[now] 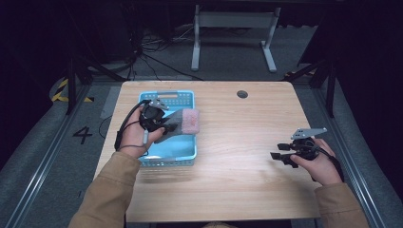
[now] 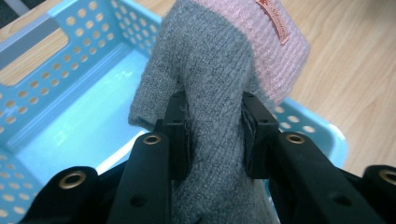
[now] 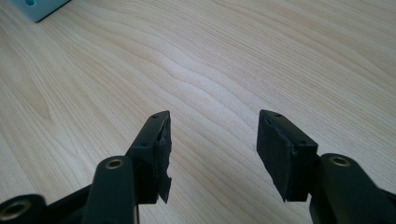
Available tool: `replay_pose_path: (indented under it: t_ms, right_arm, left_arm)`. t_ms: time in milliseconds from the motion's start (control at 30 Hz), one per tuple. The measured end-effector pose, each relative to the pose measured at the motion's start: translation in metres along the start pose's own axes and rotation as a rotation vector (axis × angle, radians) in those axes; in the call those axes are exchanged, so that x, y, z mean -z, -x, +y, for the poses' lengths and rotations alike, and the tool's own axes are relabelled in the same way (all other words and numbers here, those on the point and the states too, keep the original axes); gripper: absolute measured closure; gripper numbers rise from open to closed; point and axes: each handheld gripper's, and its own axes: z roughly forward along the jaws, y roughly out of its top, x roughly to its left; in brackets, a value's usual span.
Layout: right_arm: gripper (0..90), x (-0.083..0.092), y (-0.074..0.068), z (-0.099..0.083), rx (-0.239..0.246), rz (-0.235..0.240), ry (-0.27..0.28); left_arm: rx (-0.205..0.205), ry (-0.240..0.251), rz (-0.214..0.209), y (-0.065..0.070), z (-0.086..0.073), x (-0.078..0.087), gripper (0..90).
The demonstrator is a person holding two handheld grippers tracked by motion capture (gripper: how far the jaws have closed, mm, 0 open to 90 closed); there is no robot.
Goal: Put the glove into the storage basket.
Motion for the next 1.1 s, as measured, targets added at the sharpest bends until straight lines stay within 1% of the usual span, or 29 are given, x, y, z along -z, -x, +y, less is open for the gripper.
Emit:
replay_pose_path:
  t_ms: [33,67,100,200,233,300,367,400,433,500,600,667,700,733,767,800,833,867,900,967,1100]
  right_arm:
    - [45.8,0.0,0.0,0.0,0.002,-0.002,-0.001]
    - [45.8,0.0,0.0,0.0,0.002,-0.002,-0.001]
    - [45.7,0.001,0.001,-0.001,-0.001,-0.002,-0.002]
    - [45.6,0.001,0.001,-0.002,-0.002,-0.004,-0.002]
    - [45.5,0.002,0.001,-0.003,-0.002,-0.004,-0.003]
    - [45.5,0.002,0.001,-0.004,-0.002,-0.009,-0.004]
    - [45.5,0.002,0.0,-0.005,-0.003,-0.01,-0.008]
    - [45.4,0.002,0.0,-0.005,-0.003,-0.01,-0.009]
    - [45.3,0.002,0.0,-0.006,-0.003,-0.011,-0.009]
    - [44.9,0.003,0.0,-0.007,-0.002,-0.008,-0.01]
    - [44.8,0.003,-0.001,-0.008,-0.004,-0.014,-0.013]
    - [44.6,0.003,-0.001,-0.009,-0.005,-0.015,-0.014]
    - [44.4,0.003,-0.001,-0.01,-0.004,-0.016,-0.015]
    - [44.4,0.003,-0.001,-0.01,-0.004,-0.016,-0.015]
    - [44.3,0.003,-0.001,-0.011,-0.004,-0.015,-0.017]
    - [44.3,0.003,-0.001,-0.011,-0.004,-0.015,-0.017]
    - [44.1,0.003,-0.001,-0.011,-0.003,-0.018,-0.018]
    - [44.1,0.003,-0.001,-0.011,-0.003,-0.018,-0.018]
    - [43.9,0.004,-0.001,-0.011,-0.002,-0.016,-0.018]
    - [43.8,0.004,-0.001,-0.011,-0.002,-0.017,-0.017]
    - [43.4,0.003,-0.001,-0.012,-0.001,-0.016,-0.018]
  left_arm:
    - [0.011,-0.003,0.0,-0.005,-0.002,-0.001,68.3]
    - [0.011,-0.003,0.0,-0.005,-0.002,-0.001,68.3]
    - [0.009,-0.008,0.008,-0.01,-0.004,-0.004,68.3]
    - [0.012,-0.017,0.009,-0.013,-0.006,-0.005,68.3]
    - [0.025,-0.023,0.012,-0.017,-0.008,-0.008,68.3]
    - [0.034,-0.032,0.027,-0.021,-0.012,-0.014,68.3]
    - [0.035,-0.04,0.029,-0.022,-0.013,-0.016,68.3]
    - [0.041,-0.047,0.028,-0.023,-0.015,-0.02,68.3]
    - [0.044,-0.054,0.019,-0.024,-0.016,-0.022,68.3]
    - [0.051,-0.068,0.015,-0.027,-0.018,-0.03,68.2]
    - [0.053,-0.093,0.012,-0.03,-0.018,-0.035,68.2]
    - [0.056,-0.095,0.012,-0.031,-0.018,-0.037,68.2]
    - [0.06,-0.11,0.006,-0.034,-0.019,-0.041,68.1]
    - [0.06,-0.11,0.006,-0.034,-0.019,-0.041,68.0]
    - [0.061,-0.126,0.01,-0.036,-0.02,-0.045,68.0]
    - [0.061,-0.126,0.01,-0.036,-0.02,-0.045,67.8]
    - [0.07,-0.144,0.003,-0.038,-0.021,-0.049,67.8]
    - [0.07,-0.144,0.003,-0.038,-0.021,-0.049,67.8]
    - [0.092,-0.165,-0.002,-0.04,-0.022,-0.053,67.8]
    - [0.091,-0.171,-0.002,-0.04,-0.023,-0.055,67.8]
    - [0.082,-0.21,-0.017,-0.041,-0.024,-0.065,67.2]
